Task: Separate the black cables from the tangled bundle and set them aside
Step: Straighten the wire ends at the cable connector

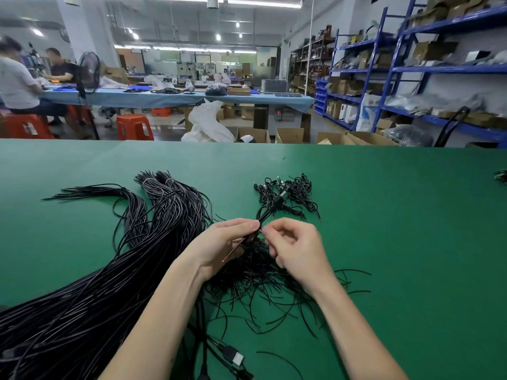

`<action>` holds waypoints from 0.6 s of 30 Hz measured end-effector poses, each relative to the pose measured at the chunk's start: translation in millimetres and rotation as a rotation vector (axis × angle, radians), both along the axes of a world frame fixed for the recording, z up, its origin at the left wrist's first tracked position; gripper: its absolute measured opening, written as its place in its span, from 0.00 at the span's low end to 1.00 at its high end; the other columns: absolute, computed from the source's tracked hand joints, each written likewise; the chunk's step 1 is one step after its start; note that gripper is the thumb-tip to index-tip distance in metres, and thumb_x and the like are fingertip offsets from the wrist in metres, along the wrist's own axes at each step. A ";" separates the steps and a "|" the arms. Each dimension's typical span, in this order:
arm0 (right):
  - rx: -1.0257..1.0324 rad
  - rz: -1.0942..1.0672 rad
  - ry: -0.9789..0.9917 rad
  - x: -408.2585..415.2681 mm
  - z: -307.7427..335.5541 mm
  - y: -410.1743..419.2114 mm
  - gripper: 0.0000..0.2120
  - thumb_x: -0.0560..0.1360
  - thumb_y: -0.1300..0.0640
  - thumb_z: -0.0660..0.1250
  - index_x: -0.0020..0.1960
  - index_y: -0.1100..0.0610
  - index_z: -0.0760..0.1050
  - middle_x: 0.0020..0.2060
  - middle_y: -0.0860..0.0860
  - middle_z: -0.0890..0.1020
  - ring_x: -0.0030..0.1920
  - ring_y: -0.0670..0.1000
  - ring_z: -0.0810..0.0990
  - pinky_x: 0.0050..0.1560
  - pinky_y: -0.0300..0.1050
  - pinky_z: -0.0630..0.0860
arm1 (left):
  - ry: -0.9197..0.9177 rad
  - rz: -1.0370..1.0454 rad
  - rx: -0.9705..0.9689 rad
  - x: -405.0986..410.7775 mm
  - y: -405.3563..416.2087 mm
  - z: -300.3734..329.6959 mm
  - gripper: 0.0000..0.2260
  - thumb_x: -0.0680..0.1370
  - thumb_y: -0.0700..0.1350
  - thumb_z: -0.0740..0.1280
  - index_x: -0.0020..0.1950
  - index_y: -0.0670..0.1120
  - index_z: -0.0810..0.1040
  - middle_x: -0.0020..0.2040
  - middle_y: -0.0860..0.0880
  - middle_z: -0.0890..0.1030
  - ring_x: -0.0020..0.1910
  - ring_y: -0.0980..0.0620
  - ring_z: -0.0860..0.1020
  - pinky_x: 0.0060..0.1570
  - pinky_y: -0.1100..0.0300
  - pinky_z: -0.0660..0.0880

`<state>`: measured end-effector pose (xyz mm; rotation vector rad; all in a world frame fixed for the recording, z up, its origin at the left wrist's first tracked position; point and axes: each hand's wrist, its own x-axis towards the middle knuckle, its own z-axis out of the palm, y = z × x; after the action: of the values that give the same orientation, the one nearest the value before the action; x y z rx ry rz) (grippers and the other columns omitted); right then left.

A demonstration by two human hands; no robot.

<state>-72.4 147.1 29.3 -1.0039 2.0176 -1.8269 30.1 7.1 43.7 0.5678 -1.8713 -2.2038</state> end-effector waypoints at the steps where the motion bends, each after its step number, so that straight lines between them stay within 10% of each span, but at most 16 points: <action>1: -0.072 0.138 -0.462 -1.2 3.9 0.2 0.06 0.74 0.64 0.74 0.39 0.58 0.83 0.32 0.49 0.79 0.28 0.43 0.74 0.25 0.31 0.69 | 0.029 -0.012 -0.014 0.6 -0.8 0.5 0.10 0.68 0.53 0.75 0.46 0.51 0.86 0.45 0.52 0.85 0.41 0.59 0.81 0.50 0.55 0.68; 4: -0.337 0.440 -1.381 6.4 9.8 2.6 0.05 0.67 0.67 0.75 0.41 0.66 0.81 0.34 0.54 0.77 0.27 0.44 0.75 0.19 0.31 0.69 | 0.114 -0.010 -0.015 -0.5 1.3 0.9 0.10 0.69 0.53 0.75 0.46 0.50 0.86 0.46 0.50 0.85 0.45 0.56 0.81 0.57 0.54 0.69; 12: -0.134 0.095 -0.522 -3.8 -1.4 -2.7 0.04 0.76 0.57 0.74 0.45 0.57 0.84 0.33 0.50 0.81 0.28 0.45 0.77 0.25 0.35 0.70 | 0.147 0.203 0.029 -12.8 20.4 1.0 0.14 0.63 0.54 0.78 0.46 0.52 0.89 0.45 0.53 0.87 0.41 0.63 0.82 0.49 0.57 0.69; 18: -0.121 0.080 -0.721 -8.1 -6.7 -1.3 0.12 0.64 0.50 0.81 0.42 0.55 0.86 0.31 0.46 0.80 0.27 0.44 0.76 0.22 0.34 0.68 | 0.140 0.234 0.140 -21.8 31.1 -8.0 0.17 0.63 0.55 0.77 0.48 0.49 0.88 0.47 0.51 0.87 0.46 0.58 0.83 0.51 0.55 0.69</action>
<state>-80.5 145.8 22.7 -0.3465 1.4229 -1.9095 8.3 38.3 35.7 0.6053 -1.5090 -2.1689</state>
